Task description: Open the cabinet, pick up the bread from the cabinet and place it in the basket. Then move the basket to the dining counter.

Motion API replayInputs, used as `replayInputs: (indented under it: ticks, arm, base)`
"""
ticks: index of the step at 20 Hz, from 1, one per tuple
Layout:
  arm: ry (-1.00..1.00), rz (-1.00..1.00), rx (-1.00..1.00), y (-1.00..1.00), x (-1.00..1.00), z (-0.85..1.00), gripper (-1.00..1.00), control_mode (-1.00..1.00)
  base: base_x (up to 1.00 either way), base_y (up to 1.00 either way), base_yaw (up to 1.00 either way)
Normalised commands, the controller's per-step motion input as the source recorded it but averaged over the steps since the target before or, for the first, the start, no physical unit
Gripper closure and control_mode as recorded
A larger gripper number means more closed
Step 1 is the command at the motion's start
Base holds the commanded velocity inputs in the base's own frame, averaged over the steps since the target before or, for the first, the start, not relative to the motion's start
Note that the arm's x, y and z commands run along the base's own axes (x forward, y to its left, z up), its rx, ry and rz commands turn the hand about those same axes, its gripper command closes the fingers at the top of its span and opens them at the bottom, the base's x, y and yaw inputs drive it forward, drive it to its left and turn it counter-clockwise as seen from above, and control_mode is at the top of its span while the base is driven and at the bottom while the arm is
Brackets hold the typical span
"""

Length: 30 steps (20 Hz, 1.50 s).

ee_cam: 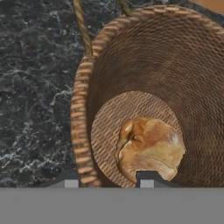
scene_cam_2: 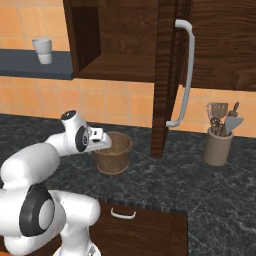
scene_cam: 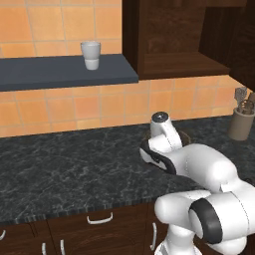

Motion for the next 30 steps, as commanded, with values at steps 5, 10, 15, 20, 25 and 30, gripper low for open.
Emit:
replayInputs:
  ticks: [5,10,15,20,25,30]
  arm:
    - [-0.07,0.10,-0.04,0.19,-0.72,0.72,1.00,-1.00]
    - [-0.03,0.09,0.00,0.07,-0.73,0.98,1.00,-1.00]
    - [-0.05,0.06,0.00,0.00,-0.60,1.00,1.00,-1.00]
    - [-0.09,0.01,0.00,0.00,-0.43,1.00,1.00,-1.00]
    - [-0.01,0.00,0.00,0.00,-0.29,0.92,1.00,-1.00]
    - [0.01,0.00,0.00,0.02,-0.53,0.47,1.00,-1.00]
  base:
    - [0.00,0.00,0.00]
    - [0.00,0.00,0.00]
    - [0.00,0.00,0.00]
    - [0.00,0.00,0.00]
    - [0.00,0.00,0.00]
    - [0.00,0.00,0.00]
